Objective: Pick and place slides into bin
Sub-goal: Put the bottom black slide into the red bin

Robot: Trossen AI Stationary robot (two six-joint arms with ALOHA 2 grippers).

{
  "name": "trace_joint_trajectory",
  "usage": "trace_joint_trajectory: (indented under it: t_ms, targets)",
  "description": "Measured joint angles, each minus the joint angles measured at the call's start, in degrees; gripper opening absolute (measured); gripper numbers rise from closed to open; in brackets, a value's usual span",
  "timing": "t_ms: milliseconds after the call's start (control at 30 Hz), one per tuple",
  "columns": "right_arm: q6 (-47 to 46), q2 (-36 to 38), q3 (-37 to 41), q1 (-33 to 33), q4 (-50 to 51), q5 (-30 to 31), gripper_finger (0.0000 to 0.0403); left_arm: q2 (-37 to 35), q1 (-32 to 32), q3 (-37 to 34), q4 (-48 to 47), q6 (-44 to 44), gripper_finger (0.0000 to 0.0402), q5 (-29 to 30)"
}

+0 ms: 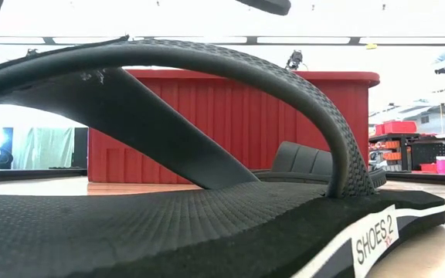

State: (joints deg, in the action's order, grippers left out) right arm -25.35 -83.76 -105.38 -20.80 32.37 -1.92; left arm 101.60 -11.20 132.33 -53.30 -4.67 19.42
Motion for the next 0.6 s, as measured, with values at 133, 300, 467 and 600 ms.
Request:
trace_joint_trajectory:
  t_ms: [133, 300, 467, 600]
  targets:
    - [2.04, 0.00, 0.00, -0.05, 2.85, 0.21, 0.0095, -0.02, -0.33, 0.00, -0.80, 0.40, 0.0013, 0.07]
    - [5.32, 0.19, 0.00, -0.07, 10.31, 5.21, 0.0146, -0.56, -2.41, 0.00, -4.11, 1.65, 0.0011, 0.17]
    - [5.89, 1.17, 0.00, -0.07, 16.96, 7.63, 0.0174, -0.57, -9.15, 0.07, -19.71, 3.43, 0.0011, -0.17]
    - [6.02, 1.24, 0.00, 0.09, 18.59, 7.64, 0.0179, 0.67, -16.69, 0.09, -31.04, 8.77, 0.0011, -6.95]
